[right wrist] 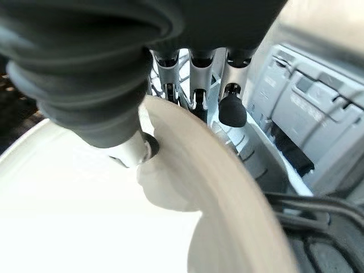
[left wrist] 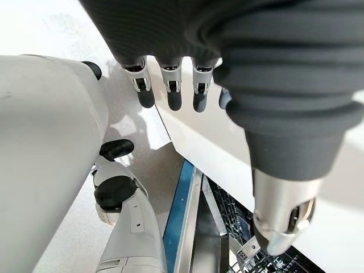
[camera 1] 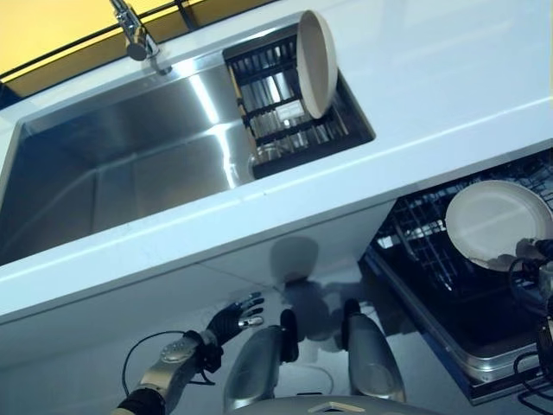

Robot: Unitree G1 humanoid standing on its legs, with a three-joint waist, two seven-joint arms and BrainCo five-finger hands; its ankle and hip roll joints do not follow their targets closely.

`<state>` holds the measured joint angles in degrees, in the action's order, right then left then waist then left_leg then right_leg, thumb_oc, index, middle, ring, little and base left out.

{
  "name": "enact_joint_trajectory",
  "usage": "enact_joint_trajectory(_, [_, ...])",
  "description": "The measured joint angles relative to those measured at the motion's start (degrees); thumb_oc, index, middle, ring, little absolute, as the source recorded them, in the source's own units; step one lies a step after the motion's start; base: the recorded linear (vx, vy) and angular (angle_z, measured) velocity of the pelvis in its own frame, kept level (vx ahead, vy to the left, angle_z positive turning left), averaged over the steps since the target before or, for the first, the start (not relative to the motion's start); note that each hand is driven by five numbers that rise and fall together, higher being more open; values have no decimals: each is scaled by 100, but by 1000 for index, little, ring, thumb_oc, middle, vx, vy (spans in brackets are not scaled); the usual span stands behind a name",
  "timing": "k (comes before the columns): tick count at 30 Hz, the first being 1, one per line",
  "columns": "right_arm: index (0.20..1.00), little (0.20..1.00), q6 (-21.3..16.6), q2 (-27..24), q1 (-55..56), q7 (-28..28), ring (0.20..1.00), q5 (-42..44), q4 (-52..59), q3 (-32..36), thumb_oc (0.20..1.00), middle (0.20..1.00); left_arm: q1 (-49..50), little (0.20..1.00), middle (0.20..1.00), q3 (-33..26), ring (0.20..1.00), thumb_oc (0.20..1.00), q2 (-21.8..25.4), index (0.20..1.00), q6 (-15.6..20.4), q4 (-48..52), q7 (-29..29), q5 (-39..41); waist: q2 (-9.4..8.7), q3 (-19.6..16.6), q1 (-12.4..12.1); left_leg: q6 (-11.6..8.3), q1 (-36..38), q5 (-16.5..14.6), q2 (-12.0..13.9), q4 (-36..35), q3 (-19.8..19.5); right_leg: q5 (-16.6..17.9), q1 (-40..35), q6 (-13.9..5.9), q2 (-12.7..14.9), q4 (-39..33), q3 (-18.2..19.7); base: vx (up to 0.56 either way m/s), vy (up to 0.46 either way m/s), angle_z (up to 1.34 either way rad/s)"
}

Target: Pick up plates and place into dishwasher.

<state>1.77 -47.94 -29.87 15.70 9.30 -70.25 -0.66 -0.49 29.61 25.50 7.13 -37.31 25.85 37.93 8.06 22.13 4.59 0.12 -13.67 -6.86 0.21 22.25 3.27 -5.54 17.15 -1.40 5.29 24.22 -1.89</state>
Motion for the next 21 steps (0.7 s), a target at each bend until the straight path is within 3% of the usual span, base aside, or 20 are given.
enact_joint_trajectory(8, [200,200,62,177,603,1247,200,-1851,1760,-269,200,200,1,1000,1000,-300,1000,1000,2,1000,55,-3,10,3,-76,58,264,5,23,0,35,-87,149,83,31,-21,-47,-117,130,-40,21,-10])
enact_joint_trajectory(12, [200,200,140,185,678,1366,200,-2229,2131,-492,200,200,6,1000,1000,-387,1000,1000,13,1000,105,-1,58,2,-75,57,242,7,27,3,33,-89,149,83,31,-18,-47,-119,135,-9,5,0])
enact_joint_trajectory(21, [200,200,200,324,939,1396,200,-2142,2505,-499,200,200,54,1000,1000,-392,1000,1000,12,1000,104,-3,127,-2,-49,40,244,28,190,20,30,-221,263,88,-57,-30,-33,-178,194,15,10,-4])
